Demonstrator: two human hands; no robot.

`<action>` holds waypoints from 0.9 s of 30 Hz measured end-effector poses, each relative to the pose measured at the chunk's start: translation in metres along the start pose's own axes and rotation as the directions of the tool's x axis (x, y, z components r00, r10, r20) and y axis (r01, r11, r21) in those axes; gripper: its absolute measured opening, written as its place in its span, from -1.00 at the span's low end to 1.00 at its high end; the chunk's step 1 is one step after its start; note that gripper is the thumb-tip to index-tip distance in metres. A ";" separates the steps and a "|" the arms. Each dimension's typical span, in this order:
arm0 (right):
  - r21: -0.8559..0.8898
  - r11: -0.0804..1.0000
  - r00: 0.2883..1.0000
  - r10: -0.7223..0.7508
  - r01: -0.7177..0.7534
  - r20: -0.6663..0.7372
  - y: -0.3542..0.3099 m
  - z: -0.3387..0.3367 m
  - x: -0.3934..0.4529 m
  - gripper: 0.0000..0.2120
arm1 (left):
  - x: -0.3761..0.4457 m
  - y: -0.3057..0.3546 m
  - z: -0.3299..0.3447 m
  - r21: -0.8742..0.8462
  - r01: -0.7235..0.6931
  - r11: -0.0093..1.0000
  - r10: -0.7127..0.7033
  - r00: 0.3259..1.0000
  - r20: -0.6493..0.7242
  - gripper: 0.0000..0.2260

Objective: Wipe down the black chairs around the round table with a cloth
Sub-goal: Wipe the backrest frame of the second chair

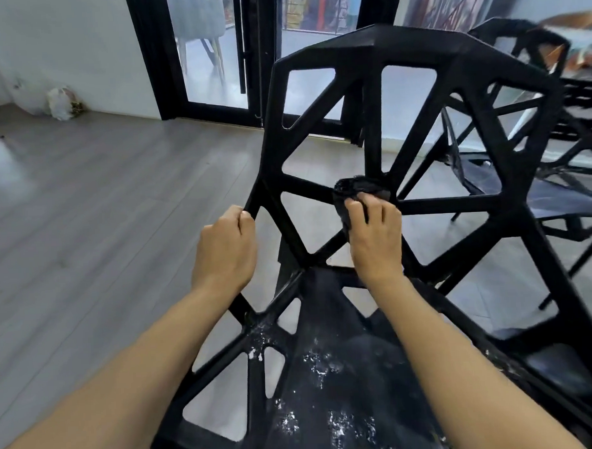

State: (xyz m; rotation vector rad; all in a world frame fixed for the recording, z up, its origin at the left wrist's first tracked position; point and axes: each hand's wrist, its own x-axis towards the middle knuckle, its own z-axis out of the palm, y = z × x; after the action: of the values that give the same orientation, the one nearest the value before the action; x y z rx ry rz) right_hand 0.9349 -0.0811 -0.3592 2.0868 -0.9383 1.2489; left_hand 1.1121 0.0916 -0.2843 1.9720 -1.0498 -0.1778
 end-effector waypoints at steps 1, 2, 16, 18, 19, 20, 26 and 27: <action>-0.015 0.999 0.999 -0.030 0.031 0.033 0.010 -0.005 -0.008 -0.63 | 0.000 -0.001 0.001 0.014 -0.016 1.000 0.016 1.000 -0.010 -0.69; -0.021 0.999 0.998 -0.044 0.046 0.053 0.016 -0.009 -0.010 -0.61 | 0.001 -0.002 0.003 0.031 -0.031 0.999 0.031 0.999 -0.015 -0.69; 0.018 1.000 0.999 -0.020 0.019 0.041 0.051 0.009 0.003 -0.68 | 0.012 -0.006 0.014 0.141 -0.056 0.988 0.063 0.997 -0.046 -0.72; 0.027 0.999 0.998 -0.027 0.026 0.055 0.051 0.007 0.004 -0.67 | 0.012 -0.005 0.014 0.163 -0.050 0.985 0.058 0.997 -0.043 -0.72; 0.029 0.999 0.997 -0.040 0.038 0.059 0.050 0.006 0.014 -0.66 | 0.011 -0.005 0.014 0.171 -0.052 0.984 0.060 0.997 -0.044 -0.72; 0.037 0.998 0.997 -0.055 0.053 0.048 0.048 0.004 0.029 -0.65 | 0.011 -0.005 0.014 0.174 -0.051 0.984 0.060 0.997 -0.048 -0.72; 0.036 0.999 0.979 0.005 0.003 -0.203 0.041 -0.003 0.168 -0.77 | 0.010 -0.001 0.012 0.152 -0.068 0.986 0.076 0.996 -0.049 -0.70; 0.047 0.999 0.982 0.015 -0.006 -0.190 0.045 -0.001 0.162 -0.76 | 0.010 0.000 0.012 0.153 -0.067 0.986 0.076 0.996 -0.056 -0.70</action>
State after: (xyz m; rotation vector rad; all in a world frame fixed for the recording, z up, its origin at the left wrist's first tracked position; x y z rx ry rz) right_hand 0.9530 -0.1559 -0.2092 1.9577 -0.8425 1.4593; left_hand 1.1132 0.0771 -0.2892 2.0576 -1.1200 0.0023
